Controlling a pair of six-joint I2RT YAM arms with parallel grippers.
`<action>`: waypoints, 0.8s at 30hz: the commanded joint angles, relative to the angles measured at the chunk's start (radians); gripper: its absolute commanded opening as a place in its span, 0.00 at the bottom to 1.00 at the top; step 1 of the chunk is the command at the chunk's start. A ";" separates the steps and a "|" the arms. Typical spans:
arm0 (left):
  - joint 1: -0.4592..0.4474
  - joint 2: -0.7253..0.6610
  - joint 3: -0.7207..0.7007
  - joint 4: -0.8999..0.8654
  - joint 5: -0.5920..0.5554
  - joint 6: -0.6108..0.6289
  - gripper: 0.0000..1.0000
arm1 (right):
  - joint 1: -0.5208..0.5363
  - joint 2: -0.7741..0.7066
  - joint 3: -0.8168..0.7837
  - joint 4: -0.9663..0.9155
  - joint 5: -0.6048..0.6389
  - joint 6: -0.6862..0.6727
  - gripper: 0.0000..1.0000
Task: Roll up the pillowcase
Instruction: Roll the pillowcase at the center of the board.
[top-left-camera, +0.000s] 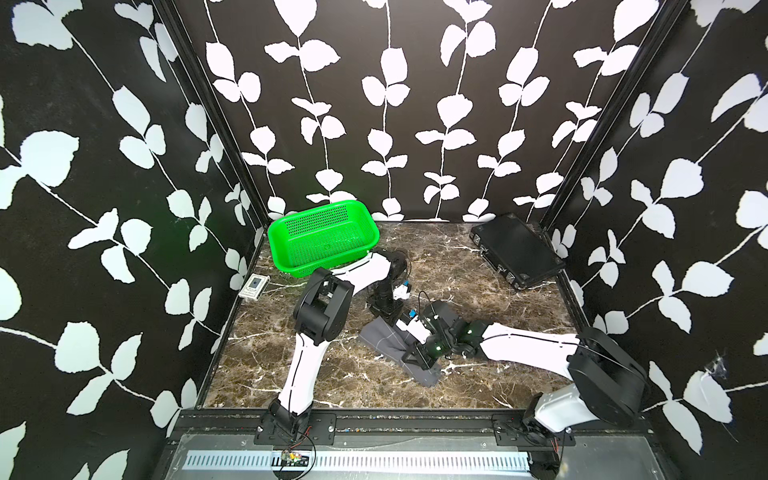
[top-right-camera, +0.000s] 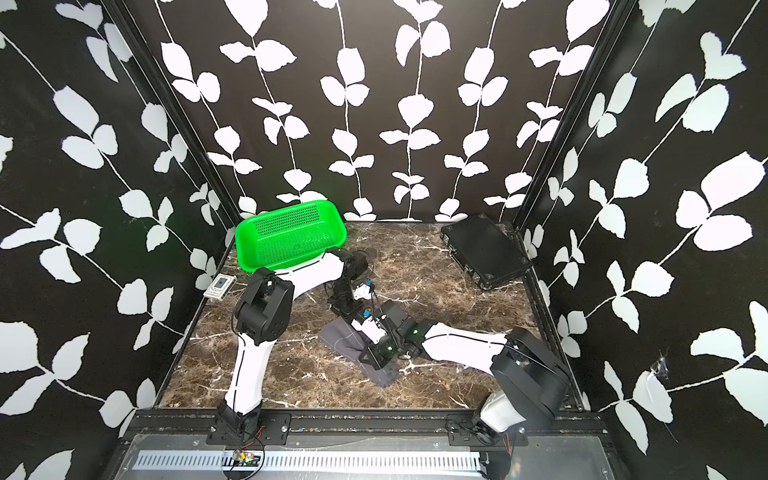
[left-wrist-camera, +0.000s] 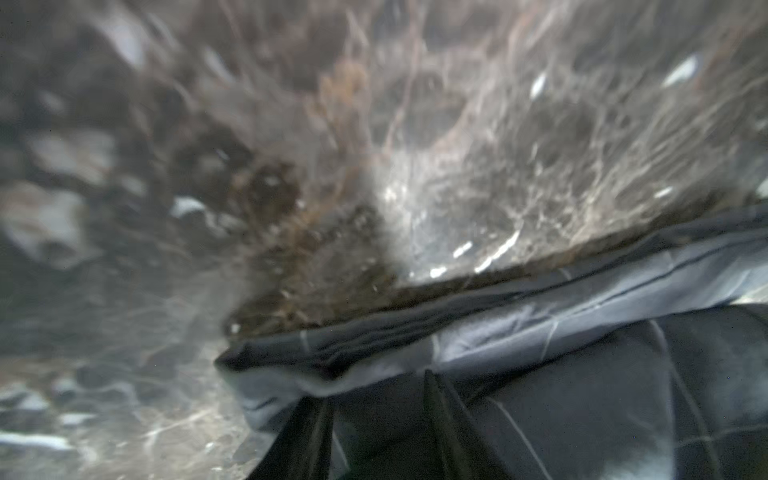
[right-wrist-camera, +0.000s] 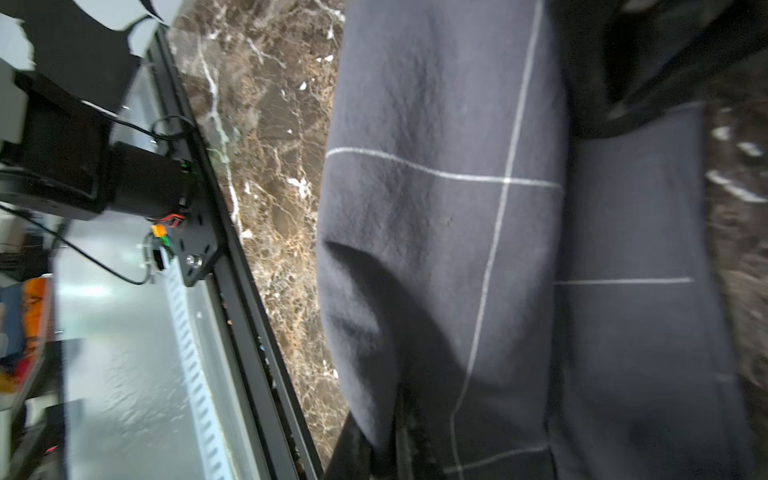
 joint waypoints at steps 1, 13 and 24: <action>0.016 0.007 0.049 0.007 -0.018 0.003 0.42 | -0.020 0.049 0.001 0.073 -0.157 0.023 0.11; 0.054 -0.010 0.205 -0.026 -0.079 -0.049 0.50 | -0.106 0.167 0.017 0.181 -0.280 0.086 0.13; 0.089 -0.170 0.016 -0.041 -0.041 -0.065 0.57 | -0.200 0.245 0.019 0.315 -0.384 0.227 0.16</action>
